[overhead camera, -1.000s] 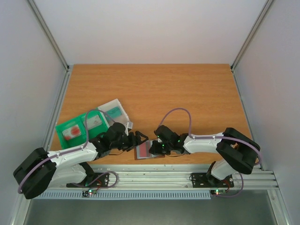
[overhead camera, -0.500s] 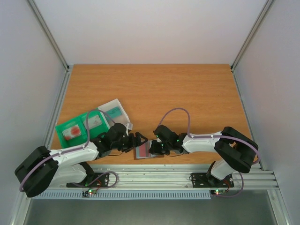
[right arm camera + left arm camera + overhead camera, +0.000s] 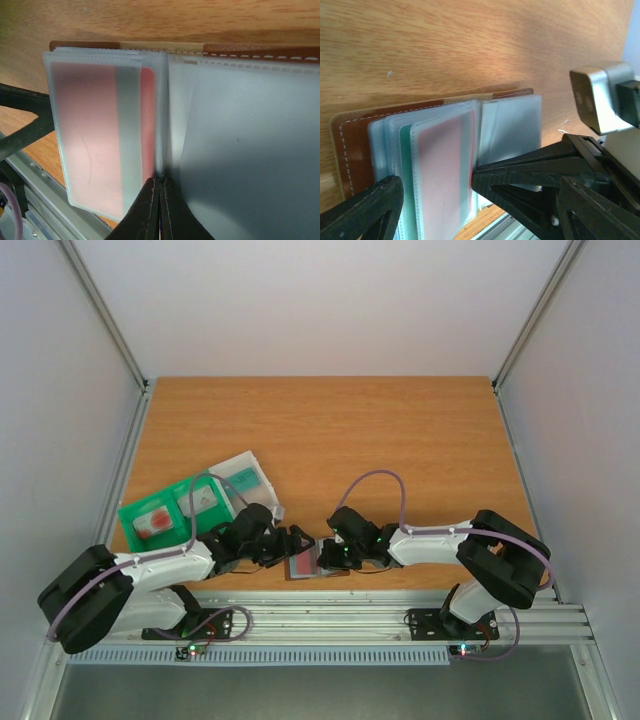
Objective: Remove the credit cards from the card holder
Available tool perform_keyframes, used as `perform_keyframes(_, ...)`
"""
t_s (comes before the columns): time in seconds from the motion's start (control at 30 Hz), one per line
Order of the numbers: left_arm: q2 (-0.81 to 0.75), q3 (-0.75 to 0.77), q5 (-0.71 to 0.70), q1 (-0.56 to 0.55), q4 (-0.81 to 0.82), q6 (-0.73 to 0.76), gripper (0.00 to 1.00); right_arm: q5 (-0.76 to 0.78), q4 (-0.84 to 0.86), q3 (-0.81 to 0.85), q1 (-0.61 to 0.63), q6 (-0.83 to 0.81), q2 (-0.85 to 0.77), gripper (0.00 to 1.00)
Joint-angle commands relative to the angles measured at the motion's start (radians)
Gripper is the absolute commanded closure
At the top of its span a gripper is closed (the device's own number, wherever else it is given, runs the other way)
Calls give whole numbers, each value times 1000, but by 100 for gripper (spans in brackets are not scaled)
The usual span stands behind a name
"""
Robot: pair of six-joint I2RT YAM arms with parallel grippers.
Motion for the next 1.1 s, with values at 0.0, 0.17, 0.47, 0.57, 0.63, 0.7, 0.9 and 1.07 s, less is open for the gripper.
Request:
perform_keyframes(0.0, 40, 18, 12, -5, 39, 23, 16, 41, -48, -17, 6, 3, 34, 96)
perform_keyframes(0.17, 64, 13, 38, -4, 97, 14, 16, 43, -45, -21, 6, 3, 30, 96)
perform_keyframes(0.47, 60, 6, 85, -6, 162, -25, 16, 40, -28, -24, 6, 3, 35, 96)
perform_keyframes(0.57, 41, 7, 87, -6, 160, -33, 16, 40, -23, -27, 5, 3, 29, 96)
perform_keyframes(0.63, 30, 9, 88, -7, 154, -40, 17, 40, -19, -27, 6, 0, 20, 96)
perform_keyframes(0.7, 28, 16, 89, -7, 139, -44, 17, 43, -8, -31, 6, -2, 12, 96)
perform_keyframes(0.9, 65, 56, 82, -45, 123, -49, 17, 43, 5, -28, 6, -8, 25, 96)
perform_keyframes(1.07, 94, 91, 71, -82, 110, -44, 17, 48, 34, -36, 6, -7, 10, 94)
